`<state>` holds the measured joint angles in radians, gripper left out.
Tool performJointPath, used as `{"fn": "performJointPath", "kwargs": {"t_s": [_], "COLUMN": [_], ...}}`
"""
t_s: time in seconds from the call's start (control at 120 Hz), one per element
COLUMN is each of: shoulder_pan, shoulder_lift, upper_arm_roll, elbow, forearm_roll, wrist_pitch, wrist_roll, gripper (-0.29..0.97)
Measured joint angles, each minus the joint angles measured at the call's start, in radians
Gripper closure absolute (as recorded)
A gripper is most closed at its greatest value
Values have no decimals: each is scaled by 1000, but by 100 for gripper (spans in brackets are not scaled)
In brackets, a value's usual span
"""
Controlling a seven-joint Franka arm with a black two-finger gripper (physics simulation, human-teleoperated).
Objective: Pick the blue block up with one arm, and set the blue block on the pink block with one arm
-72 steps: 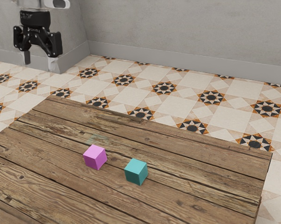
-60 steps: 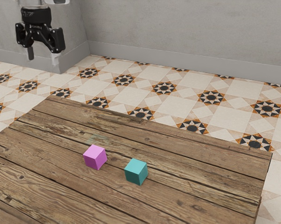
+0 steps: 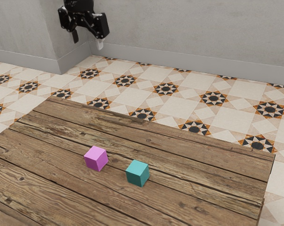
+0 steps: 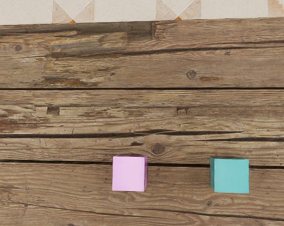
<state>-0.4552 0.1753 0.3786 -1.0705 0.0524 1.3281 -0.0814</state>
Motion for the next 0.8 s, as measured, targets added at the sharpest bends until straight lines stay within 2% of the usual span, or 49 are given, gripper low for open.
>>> {"fn": "performJointPath", "kwargs": {"t_s": [0.133, 0.292, 0.483, 0.608, 0.8], "shoulder_pan": [16, -15, -69, -114, -156], "shoulder_lift": [30, -6, -27, -22, -8], "upper_arm_roll": [9, 19, 21, 20, 17], "elbow": [-41, -373, -645, -741, -844], "forearm_roll": [-46, -95, -114, -133, -147], "wrist_pitch": [37, 209, 489, 631, 779], "wrist_roll": [-14, -29, -40, -46, -52], "gripper": [2, 2, 2, 2, 2]}}
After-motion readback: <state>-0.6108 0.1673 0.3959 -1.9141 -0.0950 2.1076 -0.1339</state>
